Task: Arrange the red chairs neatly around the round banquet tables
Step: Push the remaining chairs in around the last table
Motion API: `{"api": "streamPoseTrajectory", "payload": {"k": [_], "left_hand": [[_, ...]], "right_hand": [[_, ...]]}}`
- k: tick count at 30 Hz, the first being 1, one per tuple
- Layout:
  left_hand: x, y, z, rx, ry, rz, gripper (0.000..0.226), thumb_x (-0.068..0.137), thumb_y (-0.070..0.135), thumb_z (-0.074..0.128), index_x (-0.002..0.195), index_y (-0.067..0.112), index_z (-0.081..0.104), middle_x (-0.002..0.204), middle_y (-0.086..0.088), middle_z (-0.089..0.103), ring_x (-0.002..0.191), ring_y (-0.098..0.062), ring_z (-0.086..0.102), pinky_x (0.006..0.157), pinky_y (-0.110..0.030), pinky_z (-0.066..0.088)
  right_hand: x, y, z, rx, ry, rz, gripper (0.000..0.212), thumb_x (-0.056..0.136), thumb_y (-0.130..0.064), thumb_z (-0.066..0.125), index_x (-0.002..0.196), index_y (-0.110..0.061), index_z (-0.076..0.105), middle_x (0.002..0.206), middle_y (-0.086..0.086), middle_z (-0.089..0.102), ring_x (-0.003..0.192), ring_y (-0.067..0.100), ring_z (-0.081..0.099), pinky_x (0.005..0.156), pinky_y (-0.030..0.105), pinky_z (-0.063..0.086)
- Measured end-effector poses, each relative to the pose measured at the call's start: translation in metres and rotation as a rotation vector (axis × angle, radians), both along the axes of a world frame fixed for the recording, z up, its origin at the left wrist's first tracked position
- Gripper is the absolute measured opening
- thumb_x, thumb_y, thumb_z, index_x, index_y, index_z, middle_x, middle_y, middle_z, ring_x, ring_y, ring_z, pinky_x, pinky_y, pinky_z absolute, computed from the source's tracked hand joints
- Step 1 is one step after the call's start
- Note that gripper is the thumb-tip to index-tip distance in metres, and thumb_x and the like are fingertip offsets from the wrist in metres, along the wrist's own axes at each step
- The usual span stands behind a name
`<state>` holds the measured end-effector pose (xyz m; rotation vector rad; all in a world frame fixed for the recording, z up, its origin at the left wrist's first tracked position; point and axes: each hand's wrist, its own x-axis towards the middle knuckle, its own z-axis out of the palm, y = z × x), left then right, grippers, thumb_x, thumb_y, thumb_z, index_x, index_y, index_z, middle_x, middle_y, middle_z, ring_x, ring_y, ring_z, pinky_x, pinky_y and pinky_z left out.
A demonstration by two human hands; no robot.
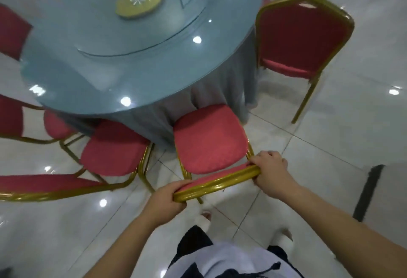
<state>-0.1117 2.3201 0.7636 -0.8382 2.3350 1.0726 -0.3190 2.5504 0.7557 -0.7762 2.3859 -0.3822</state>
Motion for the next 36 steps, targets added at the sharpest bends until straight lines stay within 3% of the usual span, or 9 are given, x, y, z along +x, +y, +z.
{"api": "streamPoseTrajectory", "payload": {"k": [3, 7, 11, 14, 17, 20, 24, 28, 36], "left_hand": [[0.002, 0.024, -0.005, -0.181, 0.088, 0.161, 0.052, 0.076, 0.013, 0.066, 0.111, 0.051, 0.064, 0.097, 0.025, 0.065, 0.090, 0.000, 0.061, 0.077, -0.022, 0.049], [-0.022, 0.030, 0.002, -0.170, 0.105, 0.259, 0.051, 0.081, 0.007, 0.064, 0.104, 0.052, 0.062, 0.097, 0.018, 0.065, 0.088, -0.004, 0.059, 0.071, -0.020, 0.047], [-0.054, 0.025, 0.003, -0.138, 0.138, 0.309, 0.039, 0.082, 0.006, 0.063, 0.100, 0.040, 0.071, 0.090, 0.013, 0.071, 0.084, -0.008, 0.064, 0.074, -0.035, 0.055], [-0.076, 0.016, -0.003, -0.163, 0.141, 0.299, 0.032, 0.081, 0.014, 0.065, 0.099, 0.039, 0.074, 0.084, 0.017, 0.072, 0.081, -0.003, 0.064, 0.076, -0.037, 0.056], [-0.094, 0.007, -0.018, -0.140, 0.165, 0.297, 0.036, 0.077, 0.023, 0.066, 0.101, 0.050, 0.070, 0.085, 0.024, 0.071, 0.083, -0.002, 0.066, 0.078, -0.038, 0.058], [-0.104, -0.001, -0.030, -0.155, 0.154, 0.279, 0.034, 0.077, 0.030, 0.067, 0.102, 0.054, 0.067, 0.087, 0.026, 0.070, 0.085, -0.003, 0.065, 0.077, -0.039, 0.058], [-0.105, -0.004, -0.034, -0.172, 0.194, 0.236, 0.044, 0.075, 0.020, 0.062, 0.106, 0.052, 0.067, 0.092, 0.024, 0.067, 0.087, -0.001, 0.062, 0.073, -0.034, 0.056], [-0.102, -0.004, -0.039, -0.203, 0.258, 0.280, 0.050, 0.072, 0.013, 0.062, 0.111, 0.043, 0.070, 0.100, 0.026, 0.064, 0.097, -0.003, 0.059, 0.082, -0.030, 0.052], [-0.116, 0.004, -0.023, -0.221, 0.212, 0.320, 0.053, 0.073, 0.010, 0.060, 0.103, 0.053, 0.067, 0.090, 0.031, 0.059, 0.091, -0.002, 0.056, 0.080, -0.030, 0.050]], "right_hand": [[-0.009, -0.001, -0.005, -0.032, -0.033, 0.027, 0.040, 0.079, -0.004, 0.051, 0.101, -0.034, 0.067, 0.108, -0.009, 0.053, 0.112, 0.024, 0.035, 0.096, 0.044, 0.025], [-0.038, -0.014, -0.001, -0.035, -0.010, 0.069, 0.042, 0.081, -0.003, 0.045, 0.097, -0.035, 0.067, 0.105, -0.010, 0.054, 0.109, 0.023, 0.034, 0.095, 0.044, 0.028], [-0.080, -0.035, 0.006, 0.005, -0.003, 0.143, 0.045, 0.088, -0.006, 0.047, 0.112, -0.041, 0.063, 0.114, -0.006, 0.053, 0.113, 0.028, 0.037, 0.096, 0.044, 0.032], [-0.111, -0.047, 0.006, 0.013, 0.023, 0.178, 0.042, 0.090, -0.010, 0.051, 0.109, -0.045, 0.063, 0.110, -0.009, 0.054, 0.114, 0.029, 0.043, 0.094, 0.042, 0.036], [-0.139, -0.057, 0.009, 0.030, -0.019, 0.211, 0.044, 0.089, -0.008, 0.048, 0.110, -0.044, 0.064, 0.107, -0.009, 0.053, 0.113, 0.029, 0.048, 0.093, 0.043, 0.041], [-0.152, -0.059, 0.011, 0.030, -0.001, 0.206, 0.040, 0.091, -0.011, 0.050, 0.111, -0.043, 0.063, 0.119, -0.006, 0.054, 0.117, 0.027, 0.044, 0.097, 0.045, 0.040], [-0.151, -0.058, 0.008, 0.042, 0.070, 0.197, 0.036, 0.092, -0.016, 0.052, 0.115, -0.042, 0.059, 0.124, -0.007, 0.051, 0.120, 0.023, 0.041, 0.098, 0.042, 0.037], [-0.150, -0.061, 0.001, 0.024, 0.073, 0.195, 0.040, 0.090, -0.011, 0.051, 0.115, -0.040, 0.059, 0.125, -0.008, 0.050, 0.121, 0.021, 0.039, 0.099, 0.043, 0.033], [-0.171, -0.064, -0.002, 0.010, 0.017, 0.260, 0.044, 0.087, -0.008, 0.049, 0.111, -0.042, 0.063, 0.117, -0.013, 0.052, 0.117, 0.022, 0.039, 0.099, 0.040, 0.032]]}}
